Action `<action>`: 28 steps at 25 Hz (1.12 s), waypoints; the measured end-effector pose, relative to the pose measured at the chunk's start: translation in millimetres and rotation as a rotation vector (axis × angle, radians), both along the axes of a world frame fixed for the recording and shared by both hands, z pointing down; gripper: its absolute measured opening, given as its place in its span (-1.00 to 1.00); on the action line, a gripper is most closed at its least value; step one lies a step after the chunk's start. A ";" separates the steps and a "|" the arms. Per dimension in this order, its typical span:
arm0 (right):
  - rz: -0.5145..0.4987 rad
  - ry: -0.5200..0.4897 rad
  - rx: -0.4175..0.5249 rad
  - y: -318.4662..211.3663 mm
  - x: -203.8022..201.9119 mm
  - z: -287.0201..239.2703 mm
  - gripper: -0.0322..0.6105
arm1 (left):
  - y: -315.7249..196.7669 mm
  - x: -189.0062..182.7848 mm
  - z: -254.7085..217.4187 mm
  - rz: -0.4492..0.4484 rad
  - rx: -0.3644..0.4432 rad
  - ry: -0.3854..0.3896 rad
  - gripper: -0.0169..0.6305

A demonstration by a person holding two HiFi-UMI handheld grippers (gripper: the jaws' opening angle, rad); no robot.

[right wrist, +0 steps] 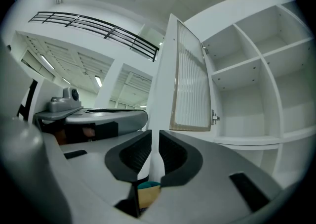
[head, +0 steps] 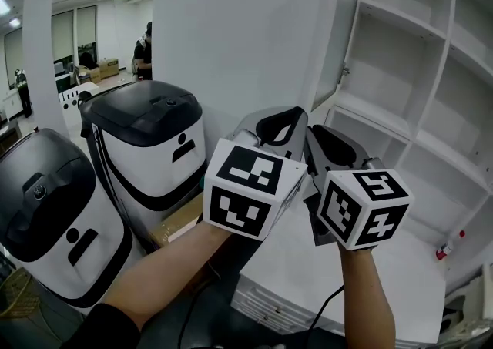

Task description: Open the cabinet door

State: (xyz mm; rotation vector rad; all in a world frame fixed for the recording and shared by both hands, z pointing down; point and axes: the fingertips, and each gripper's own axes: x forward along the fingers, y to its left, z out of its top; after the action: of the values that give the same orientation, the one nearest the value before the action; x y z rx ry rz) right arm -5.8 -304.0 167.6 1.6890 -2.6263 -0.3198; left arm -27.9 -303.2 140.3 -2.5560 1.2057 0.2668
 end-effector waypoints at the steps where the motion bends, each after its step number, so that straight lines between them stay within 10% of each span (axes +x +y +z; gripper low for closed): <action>1: 0.010 -0.003 0.002 1.1 5.0 -0.8 -0.73 | 1.8 4.0 -0.4 0.008 0.002 -0.001 -0.90; 28: 0.326 -0.027 0.000 50.4 158.5 16.6 -0.82 | 24.2 154.5 46.3 0.261 -0.110 -0.051 -0.90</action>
State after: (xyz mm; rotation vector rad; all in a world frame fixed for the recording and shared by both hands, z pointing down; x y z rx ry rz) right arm 152.7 -253.6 184.2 2.0899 -2.3096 -0.2916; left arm 126.6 -279.0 186.5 -2.7985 0.8903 0.1945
